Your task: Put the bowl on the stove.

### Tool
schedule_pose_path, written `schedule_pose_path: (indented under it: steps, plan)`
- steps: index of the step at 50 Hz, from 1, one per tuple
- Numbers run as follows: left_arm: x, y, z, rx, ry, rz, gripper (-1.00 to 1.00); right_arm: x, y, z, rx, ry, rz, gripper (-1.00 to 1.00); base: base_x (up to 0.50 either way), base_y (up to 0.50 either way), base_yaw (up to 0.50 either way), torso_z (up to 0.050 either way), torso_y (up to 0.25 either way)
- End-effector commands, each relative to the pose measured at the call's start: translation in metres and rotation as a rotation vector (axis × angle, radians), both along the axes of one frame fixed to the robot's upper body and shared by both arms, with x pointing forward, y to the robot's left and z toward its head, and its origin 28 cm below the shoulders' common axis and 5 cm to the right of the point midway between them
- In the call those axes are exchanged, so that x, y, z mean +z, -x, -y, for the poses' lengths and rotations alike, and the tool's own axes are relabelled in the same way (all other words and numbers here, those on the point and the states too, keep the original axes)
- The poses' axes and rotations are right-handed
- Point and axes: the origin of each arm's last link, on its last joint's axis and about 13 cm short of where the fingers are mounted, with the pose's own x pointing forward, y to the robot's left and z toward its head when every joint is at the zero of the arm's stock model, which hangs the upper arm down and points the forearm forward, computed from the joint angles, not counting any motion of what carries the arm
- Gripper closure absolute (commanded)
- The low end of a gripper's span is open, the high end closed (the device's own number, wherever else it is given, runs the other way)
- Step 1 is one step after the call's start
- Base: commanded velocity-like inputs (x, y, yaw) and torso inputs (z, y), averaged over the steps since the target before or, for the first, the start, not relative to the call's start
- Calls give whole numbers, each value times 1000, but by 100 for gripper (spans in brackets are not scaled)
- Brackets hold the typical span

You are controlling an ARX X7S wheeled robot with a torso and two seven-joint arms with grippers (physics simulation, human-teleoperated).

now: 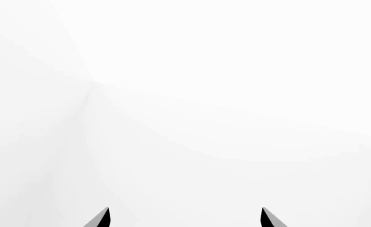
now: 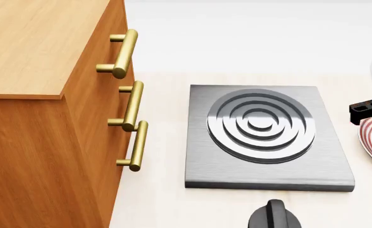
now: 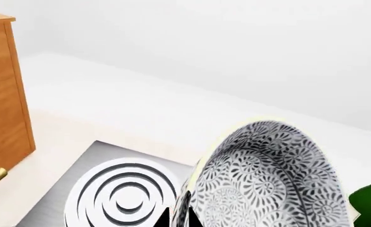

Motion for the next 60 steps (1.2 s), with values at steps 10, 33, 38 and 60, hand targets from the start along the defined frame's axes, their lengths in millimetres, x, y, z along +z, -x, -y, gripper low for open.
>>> schedule_pose_path:
  steps: [10,33,38,60]
  plan:
    - [-1,3,-2,10,-7,11,-100,3,-1,-17,70,-43,60,100,0,0,0,0,0]
    - [-1,2,-1,11,-8,10,-100,0,2,-16,78,-45,59,100,0,0,0,0,0]
    - [-1,2,-1,11,-9,11,-100,-3,-18,-25,126,-44,48,100,0,0,0,0,2]
    - [-1,3,-1,2,-18,13,-100,-14,-97,-57,207,-94,-3,100,0,0,0,0,0]
